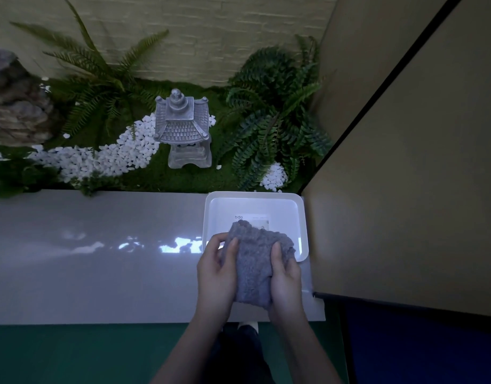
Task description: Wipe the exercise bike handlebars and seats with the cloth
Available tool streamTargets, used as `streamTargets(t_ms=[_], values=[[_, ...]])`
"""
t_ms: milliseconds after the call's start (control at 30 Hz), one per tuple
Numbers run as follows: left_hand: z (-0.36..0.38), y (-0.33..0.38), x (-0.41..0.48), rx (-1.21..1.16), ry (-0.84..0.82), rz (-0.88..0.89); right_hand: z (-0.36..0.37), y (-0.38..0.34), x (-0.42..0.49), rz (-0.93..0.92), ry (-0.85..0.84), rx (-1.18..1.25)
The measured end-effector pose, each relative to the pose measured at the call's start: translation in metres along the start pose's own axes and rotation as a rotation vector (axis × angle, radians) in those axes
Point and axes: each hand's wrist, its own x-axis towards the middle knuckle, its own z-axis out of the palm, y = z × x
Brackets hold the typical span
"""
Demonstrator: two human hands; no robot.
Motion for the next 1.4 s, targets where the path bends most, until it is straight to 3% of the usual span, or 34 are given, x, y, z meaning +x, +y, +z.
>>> streamTargets(t_ms=[133,233,367,800,1000,1100,1167,1233,1300,1400], values=[[0.002,-0.020,0.013,0.206,0.066,0.153,0.001,-0.004,0.015,-0.237,0.051,-0.300],[0.011,-0.038,0.032,0.299,0.055,0.195,-0.003,-0.004,0.041,-0.314,0.058,-0.487],[0.027,-0.079,0.067,0.426,0.061,0.188,-0.006,0.004,0.091,-0.306,0.056,-0.699],[0.075,-0.197,0.200,0.633,0.041,0.183,-0.009,0.075,0.262,-0.364,0.062,-1.064],[0.070,-0.234,0.229,0.742,0.016,0.094,-0.012,0.103,0.303,-0.378,0.023,-1.342],[0.064,-0.234,0.231,0.827,0.007,0.096,-0.017,0.108,0.306,-0.411,0.085,-1.387],[0.055,-0.235,0.230,0.952,0.015,0.266,-0.023,0.110,0.300,-0.582,0.194,-1.425],[0.048,-0.243,0.230,1.122,-0.083,0.551,-0.031,0.116,0.297,-0.860,0.170,-1.489],[0.042,-0.255,0.235,1.286,-0.282,0.760,-0.042,0.126,0.299,-1.076,-0.047,-1.641],[0.036,-0.260,0.246,1.440,-0.463,0.788,-0.059,0.130,0.307,-1.020,-0.301,-1.832]])
